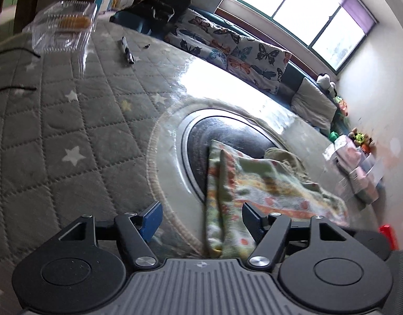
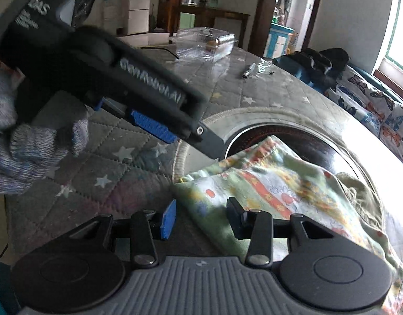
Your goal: Fold clothes
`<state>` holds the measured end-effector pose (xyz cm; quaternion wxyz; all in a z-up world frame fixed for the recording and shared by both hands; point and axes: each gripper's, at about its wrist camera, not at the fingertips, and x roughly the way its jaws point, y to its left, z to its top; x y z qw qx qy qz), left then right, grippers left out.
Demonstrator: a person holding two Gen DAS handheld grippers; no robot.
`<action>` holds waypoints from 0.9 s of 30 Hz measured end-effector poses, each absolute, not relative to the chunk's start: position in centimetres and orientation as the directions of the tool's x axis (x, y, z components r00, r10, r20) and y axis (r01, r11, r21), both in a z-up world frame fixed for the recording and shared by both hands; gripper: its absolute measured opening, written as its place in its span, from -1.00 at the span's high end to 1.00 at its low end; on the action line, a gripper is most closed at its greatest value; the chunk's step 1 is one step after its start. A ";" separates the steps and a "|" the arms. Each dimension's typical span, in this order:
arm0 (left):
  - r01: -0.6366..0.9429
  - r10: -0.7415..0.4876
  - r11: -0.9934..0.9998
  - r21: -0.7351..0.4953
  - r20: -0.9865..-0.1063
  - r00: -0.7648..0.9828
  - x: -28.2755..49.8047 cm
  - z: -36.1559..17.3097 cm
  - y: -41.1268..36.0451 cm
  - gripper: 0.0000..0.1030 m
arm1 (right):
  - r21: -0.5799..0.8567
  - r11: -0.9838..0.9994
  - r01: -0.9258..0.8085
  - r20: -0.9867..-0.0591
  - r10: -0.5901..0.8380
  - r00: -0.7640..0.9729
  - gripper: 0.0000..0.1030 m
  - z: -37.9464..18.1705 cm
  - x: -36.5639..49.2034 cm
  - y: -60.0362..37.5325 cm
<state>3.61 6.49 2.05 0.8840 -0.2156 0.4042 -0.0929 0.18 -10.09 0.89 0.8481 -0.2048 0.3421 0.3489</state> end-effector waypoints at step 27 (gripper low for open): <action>-0.130 -0.514 0.725 -0.677 -0.657 0.551 7.9 0.1 3.0 0.50 | 0.140 0.744 -0.653 -0.635 0.574 0.517 0.77 4.5 0.4 -15.9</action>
